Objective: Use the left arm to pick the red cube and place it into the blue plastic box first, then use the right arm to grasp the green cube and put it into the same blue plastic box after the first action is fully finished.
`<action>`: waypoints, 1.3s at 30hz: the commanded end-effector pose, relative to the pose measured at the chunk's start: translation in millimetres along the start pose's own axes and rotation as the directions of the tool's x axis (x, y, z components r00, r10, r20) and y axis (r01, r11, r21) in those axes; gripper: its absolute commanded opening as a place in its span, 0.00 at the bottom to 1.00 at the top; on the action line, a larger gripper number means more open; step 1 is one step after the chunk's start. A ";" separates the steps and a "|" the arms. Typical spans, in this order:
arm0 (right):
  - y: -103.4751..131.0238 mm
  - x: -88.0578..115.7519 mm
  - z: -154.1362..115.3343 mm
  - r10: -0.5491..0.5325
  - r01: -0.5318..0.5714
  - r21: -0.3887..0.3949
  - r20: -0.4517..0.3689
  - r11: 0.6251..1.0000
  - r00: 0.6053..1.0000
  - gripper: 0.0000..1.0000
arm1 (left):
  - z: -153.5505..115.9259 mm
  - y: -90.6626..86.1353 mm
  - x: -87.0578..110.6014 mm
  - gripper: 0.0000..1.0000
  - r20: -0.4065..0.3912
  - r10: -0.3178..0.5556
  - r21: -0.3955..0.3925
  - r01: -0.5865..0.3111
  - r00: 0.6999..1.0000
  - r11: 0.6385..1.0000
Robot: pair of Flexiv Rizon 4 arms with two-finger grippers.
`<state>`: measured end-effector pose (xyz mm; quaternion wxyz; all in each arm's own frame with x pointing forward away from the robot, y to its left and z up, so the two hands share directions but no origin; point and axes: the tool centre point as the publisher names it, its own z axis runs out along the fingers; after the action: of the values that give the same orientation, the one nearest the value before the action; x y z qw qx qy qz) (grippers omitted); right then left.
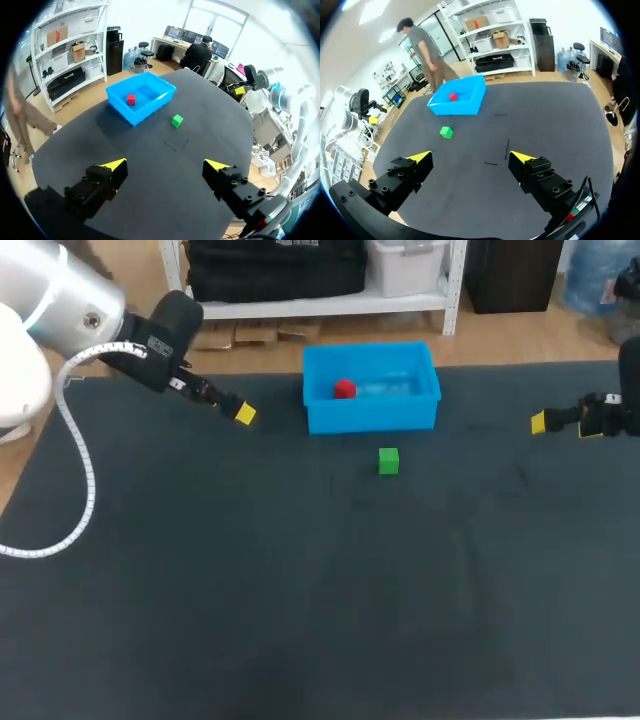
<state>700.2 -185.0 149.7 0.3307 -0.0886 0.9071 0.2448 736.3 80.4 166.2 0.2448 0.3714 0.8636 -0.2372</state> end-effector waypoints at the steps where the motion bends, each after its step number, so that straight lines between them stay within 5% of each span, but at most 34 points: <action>1: -0.8 -0.2 -0.1 -0.001 0.001 -0.003 -0.001 1.000 1.000 1.00 | -0.3 0.7 0.8 1.00 0.003 0.002 0.003 -0.002 1.000 1.000; 39: 54.5 -31.1 45.5 -0.036 0.036 -0.005 -0.083 0.999 0.996 1.00 | -0.3 0.7 0.8 1.00 0.003 0.002 0.003 -0.002 1.000 1.000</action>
<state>726.6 -120.9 157.8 0.3019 -0.1167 0.9145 0.2428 736.3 80.3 166.5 0.2444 0.3714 0.8638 -0.2368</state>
